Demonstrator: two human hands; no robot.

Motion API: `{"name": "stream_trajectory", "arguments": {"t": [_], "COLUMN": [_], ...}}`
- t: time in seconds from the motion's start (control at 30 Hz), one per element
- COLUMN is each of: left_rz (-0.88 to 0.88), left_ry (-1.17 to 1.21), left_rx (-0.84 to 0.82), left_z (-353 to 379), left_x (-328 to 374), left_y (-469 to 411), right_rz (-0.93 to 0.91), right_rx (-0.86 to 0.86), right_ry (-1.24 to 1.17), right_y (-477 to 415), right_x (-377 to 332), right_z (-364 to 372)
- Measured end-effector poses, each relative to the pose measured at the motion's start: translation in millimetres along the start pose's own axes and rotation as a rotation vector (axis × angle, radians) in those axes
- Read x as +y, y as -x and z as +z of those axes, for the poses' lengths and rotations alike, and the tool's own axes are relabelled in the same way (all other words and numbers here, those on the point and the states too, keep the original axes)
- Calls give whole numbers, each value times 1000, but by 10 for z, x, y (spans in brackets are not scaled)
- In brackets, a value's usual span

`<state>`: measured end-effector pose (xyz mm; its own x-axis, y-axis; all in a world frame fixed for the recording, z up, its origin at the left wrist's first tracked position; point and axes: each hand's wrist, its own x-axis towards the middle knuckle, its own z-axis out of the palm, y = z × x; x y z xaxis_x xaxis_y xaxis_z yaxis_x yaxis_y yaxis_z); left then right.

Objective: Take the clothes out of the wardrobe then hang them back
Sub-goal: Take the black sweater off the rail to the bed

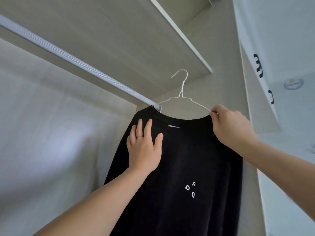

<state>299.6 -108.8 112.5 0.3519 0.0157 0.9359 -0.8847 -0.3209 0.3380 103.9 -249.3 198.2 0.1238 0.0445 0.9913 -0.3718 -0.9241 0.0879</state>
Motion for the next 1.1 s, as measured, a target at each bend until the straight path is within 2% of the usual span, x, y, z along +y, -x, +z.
{"name": "stream_trajectory", "arguments": {"t": [0.2, 0.5, 0.77, 0.93, 1.1], "left_rz": [119, 229, 115, 162, 233], "left_ry": [34, 280, 566, 797, 923], "left_rx": [184, 118, -168, -482, -595], "left_z": [170, 558, 1167, 1735, 2313], "left_x": [901, 3002, 4642, 5433, 5996], "left_y": [54, 567, 1635, 2482, 3389], "right_rz": [38, 90, 236, 380, 569], "right_rx": [104, 157, 106, 10, -75], "right_ry": [159, 456, 680, 851, 905], "right_y": [21, 335, 1211, 2004, 2896], "right_x": [821, 2109, 3140, 3641, 3972], "right_z": [-970, -2604, -4039, -4811, -5265]}}
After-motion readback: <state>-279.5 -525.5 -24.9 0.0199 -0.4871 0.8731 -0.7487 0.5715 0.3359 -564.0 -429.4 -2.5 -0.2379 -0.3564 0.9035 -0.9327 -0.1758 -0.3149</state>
